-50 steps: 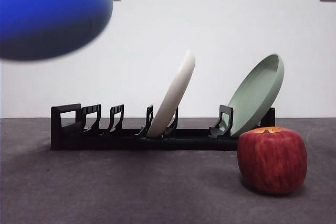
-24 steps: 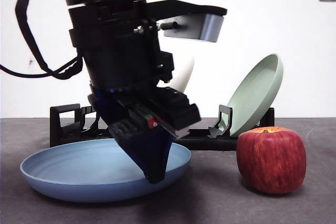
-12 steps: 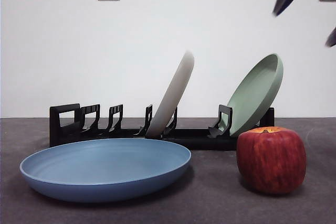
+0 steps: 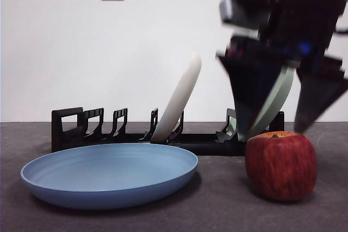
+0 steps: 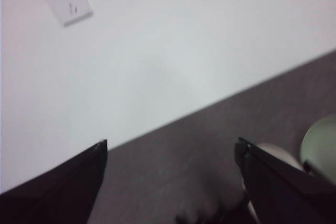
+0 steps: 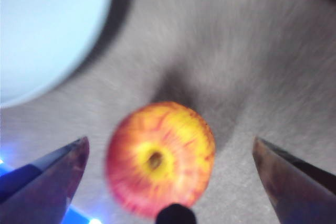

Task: Take the blue plate from the plate rack,put the plate on the table,take the apple from the table,put the apple in the plate

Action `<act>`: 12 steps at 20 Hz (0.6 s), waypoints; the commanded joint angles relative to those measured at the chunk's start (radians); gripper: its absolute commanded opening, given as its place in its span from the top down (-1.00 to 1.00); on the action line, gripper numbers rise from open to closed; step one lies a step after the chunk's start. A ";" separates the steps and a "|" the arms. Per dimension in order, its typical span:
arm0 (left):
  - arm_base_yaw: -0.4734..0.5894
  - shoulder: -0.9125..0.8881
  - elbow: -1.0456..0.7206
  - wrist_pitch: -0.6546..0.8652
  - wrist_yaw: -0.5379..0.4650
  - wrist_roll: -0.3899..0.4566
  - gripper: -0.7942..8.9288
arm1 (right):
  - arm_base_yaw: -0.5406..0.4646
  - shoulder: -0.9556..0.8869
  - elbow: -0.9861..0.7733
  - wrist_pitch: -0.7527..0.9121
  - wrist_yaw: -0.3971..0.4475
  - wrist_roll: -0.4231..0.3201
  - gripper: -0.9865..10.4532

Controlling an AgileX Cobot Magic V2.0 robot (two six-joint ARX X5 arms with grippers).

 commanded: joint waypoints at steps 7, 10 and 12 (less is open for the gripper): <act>0.077 0.000 -0.002 -0.080 -0.007 -0.008 0.00 | 0.014 0.121 0.001 -0.012 -0.005 0.037 0.34; 0.101 0.000 -0.002 -0.085 -0.006 -0.007 0.00 | 0.014 0.121 0.001 -0.024 -0.005 0.037 0.85; 0.112 0.000 -0.002 -0.085 -0.005 -0.007 0.00 | 0.014 0.121 0.001 -0.022 -0.003 0.037 0.85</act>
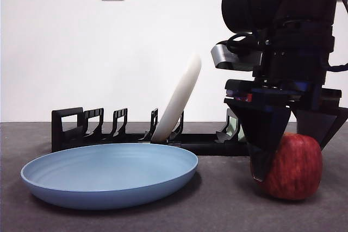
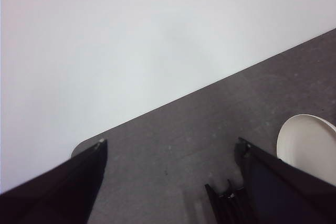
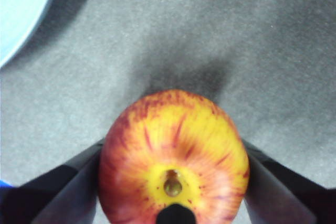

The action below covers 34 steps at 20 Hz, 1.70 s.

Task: Take the blue plate from the plate rack,put the plate on the table,take the apple from the table,put the apple in the plate

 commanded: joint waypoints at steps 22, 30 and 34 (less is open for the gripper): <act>0.212 0.019 -0.002 -0.020 0.004 -0.002 0.00 | 0.211 0.312 0.454 0.196 -0.079 0.003 0.85; 0.232 0.019 -0.002 -0.074 0.005 -0.005 0.00 | 0.233 0.405 0.463 0.171 -0.076 -0.008 0.66; 0.232 0.020 -0.002 -0.088 0.031 -0.007 0.00 | 0.237 0.405 0.464 0.169 -0.073 -0.006 -0.04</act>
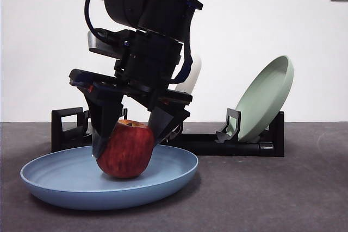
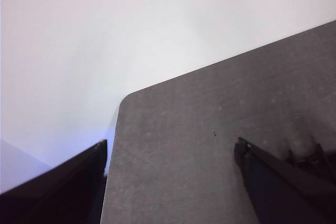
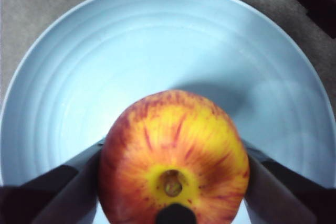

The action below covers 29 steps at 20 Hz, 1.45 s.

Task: Take the blue plate from the plate rack,put the plate on the table,take the apple from the table,put the apple in the plate

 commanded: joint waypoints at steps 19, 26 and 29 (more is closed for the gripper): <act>0.002 0.007 -0.005 -0.096 0.640 -0.002 0.14 | -0.199 -0.732 0.012 -0.283 0.005 -0.061 0.09; 0.002 0.026 -0.006 -0.116 0.721 0.039 0.85 | -0.293 -0.839 0.010 -0.430 0.003 -0.109 0.85; 0.000 0.026 -0.017 -0.113 0.775 0.053 0.85 | -0.303 -0.877 -0.025 -0.386 0.003 -0.107 0.86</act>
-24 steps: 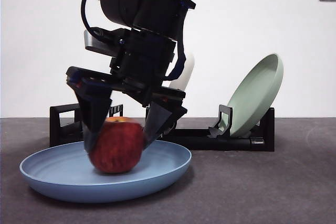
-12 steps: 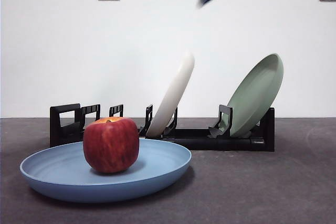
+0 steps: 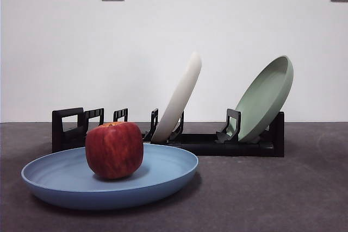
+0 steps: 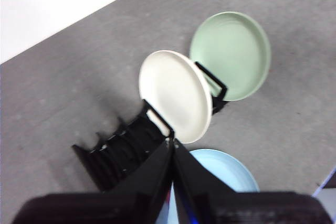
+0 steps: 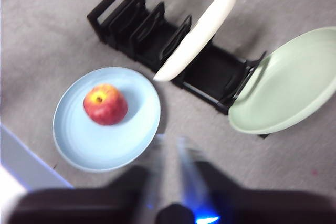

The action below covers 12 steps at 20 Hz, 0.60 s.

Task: Take the blue plate from the plate rack,put the plate on the table,take the apple from the table,put the apple in the plate

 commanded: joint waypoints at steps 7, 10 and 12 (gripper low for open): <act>-0.066 -0.121 -0.362 0.219 0.011 -0.010 0.85 | -0.001 -0.213 -0.373 0.271 -0.001 0.050 0.86; -0.106 -0.246 -0.663 0.464 -0.016 -0.073 0.85 | -0.001 -0.269 -0.535 0.383 -0.001 0.090 0.86; -0.134 -0.344 -0.883 0.626 -0.070 -0.106 0.85 | -0.001 -0.295 -0.626 0.464 -0.001 0.112 0.86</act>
